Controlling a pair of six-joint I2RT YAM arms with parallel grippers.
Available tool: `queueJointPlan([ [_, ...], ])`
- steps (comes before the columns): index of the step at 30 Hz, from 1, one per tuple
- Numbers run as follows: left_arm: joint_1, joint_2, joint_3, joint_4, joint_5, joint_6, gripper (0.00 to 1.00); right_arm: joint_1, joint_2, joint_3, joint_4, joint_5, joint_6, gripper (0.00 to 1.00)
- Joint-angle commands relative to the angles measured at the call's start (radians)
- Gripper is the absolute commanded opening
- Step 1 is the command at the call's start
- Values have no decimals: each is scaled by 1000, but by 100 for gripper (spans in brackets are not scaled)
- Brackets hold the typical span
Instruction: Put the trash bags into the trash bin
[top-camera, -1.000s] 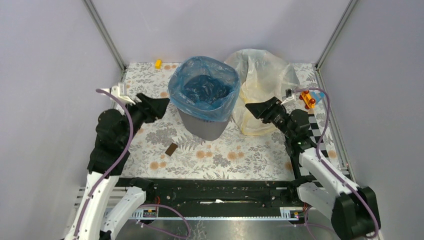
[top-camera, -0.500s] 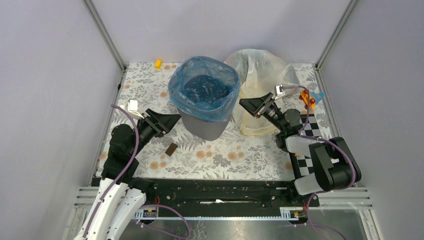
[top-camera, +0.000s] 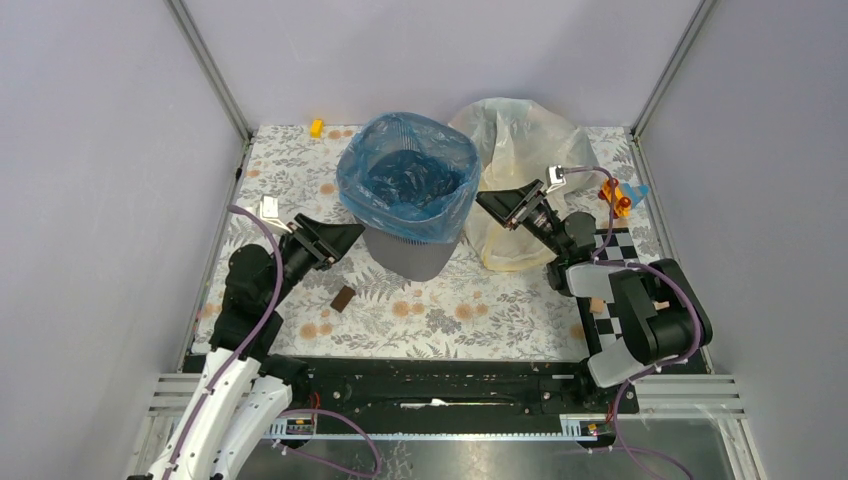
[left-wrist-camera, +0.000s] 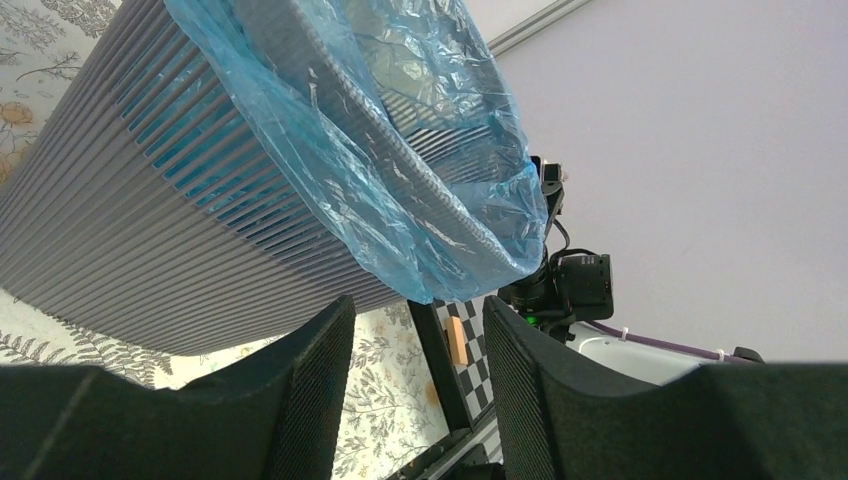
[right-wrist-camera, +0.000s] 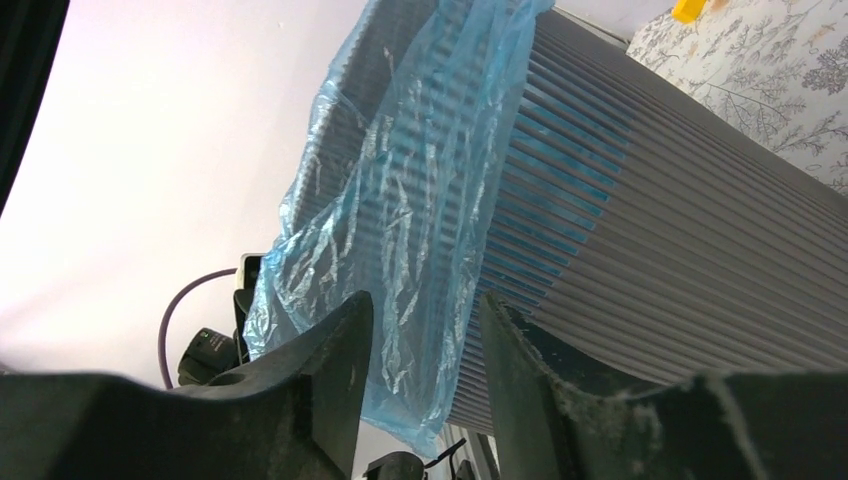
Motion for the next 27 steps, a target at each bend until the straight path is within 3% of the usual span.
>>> queueJointPlan([
  [1, 6, 12, -15, 81, -22, 2, 52, 1, 46, 38, 63, 6, -14, 48],
  [4, 6, 30, -15, 88, -24, 17, 50, 2, 81, 59, 108, -17, 18, 43],
  [14, 7, 70, -40, 166, -8, 18, 48, 20, 86, 102, 120, -54, 10, 41],
  [16, 7, 69, -48, 174, -11, 18, 47, 20, 85, 104, 125, -62, 15, 34],
  [20, 8, 75, -51, 188, -11, 19, 46, 20, 98, 112, 133, -74, 22, 4],
  [21, 8, 79, -51, 191, -11, 19, 46, 19, 99, 110, 134, -73, 21, 0],
  [27, 18, 87, -62, 240, 5, 9, 42, 20, 117, 106, 145, -70, 26, 0],
])
